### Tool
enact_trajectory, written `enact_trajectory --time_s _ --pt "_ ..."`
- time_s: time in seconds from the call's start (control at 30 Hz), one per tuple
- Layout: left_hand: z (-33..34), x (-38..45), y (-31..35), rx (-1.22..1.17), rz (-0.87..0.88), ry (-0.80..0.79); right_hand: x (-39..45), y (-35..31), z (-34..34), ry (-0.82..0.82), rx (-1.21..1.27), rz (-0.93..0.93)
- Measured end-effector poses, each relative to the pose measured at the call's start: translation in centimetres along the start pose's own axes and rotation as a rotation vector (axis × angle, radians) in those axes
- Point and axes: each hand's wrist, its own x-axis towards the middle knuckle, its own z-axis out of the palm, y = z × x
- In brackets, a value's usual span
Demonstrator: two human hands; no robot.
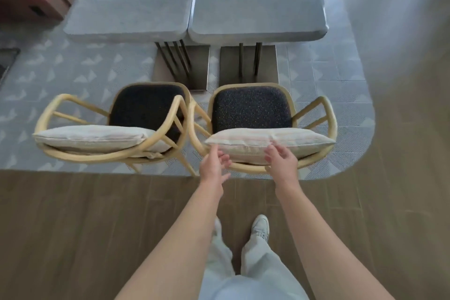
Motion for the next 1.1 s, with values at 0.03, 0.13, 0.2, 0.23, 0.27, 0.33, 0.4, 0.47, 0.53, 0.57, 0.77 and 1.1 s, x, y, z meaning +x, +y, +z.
enact_trajectory --time_s 0.03,0.13,0.2,0.23,0.27,0.33,0.4,0.47,0.53,0.57,0.77,1.1 --pt "0.3 0.1 -0.5 -0.030 -0.031 0.026 0.3 0.5 -0.6 0.023 0.036 0.052" --pt "0.9 0.5 -2.1 -0.034 -0.100 0.090 0.6 1.5 -2.1 0.100 0.192 0.218" --pt "1.1 1.3 -3.4 -0.020 -0.156 0.092 0.7 2.4 -3.1 0.142 0.246 0.302" --pt "1.2 1.7 -4.0 -0.014 -0.185 0.088 0.8 2.8 -3.5 0.152 0.258 0.331" --pt "1.4 2.2 -4.4 -0.008 -0.202 0.084 1.1 3.3 -3.7 0.150 0.271 0.353" --pt "1.9 3.5 -5.0 -0.022 -0.187 0.059 2.1 3.5 -3.8 0.119 0.284 0.372" --pt "2.2 4.2 -5.3 -0.071 -0.142 0.034 3.2 3.3 -3.5 0.122 0.326 0.369" --pt "2.0 4.8 -6.0 -0.089 -0.136 0.039 4.0 4.0 -3.5 0.158 0.356 0.389" --pt "1.6 5.1 -6.8 -0.088 -0.136 0.030 4.1 5.0 -3.8 0.151 0.377 0.407" --pt "1.5 5.2 -6.8 -0.081 -0.132 0.015 4.1 5.1 -3.8 0.138 0.362 0.412" --pt "1.5 6.5 -6.9 -0.098 -0.100 -0.002 5.2 4.7 -3.0 0.164 0.342 0.345" --pt "2.8 8.1 -6.2 -0.107 -0.088 -0.035 6.4 3.7 -2.5 0.165 0.324 0.290"
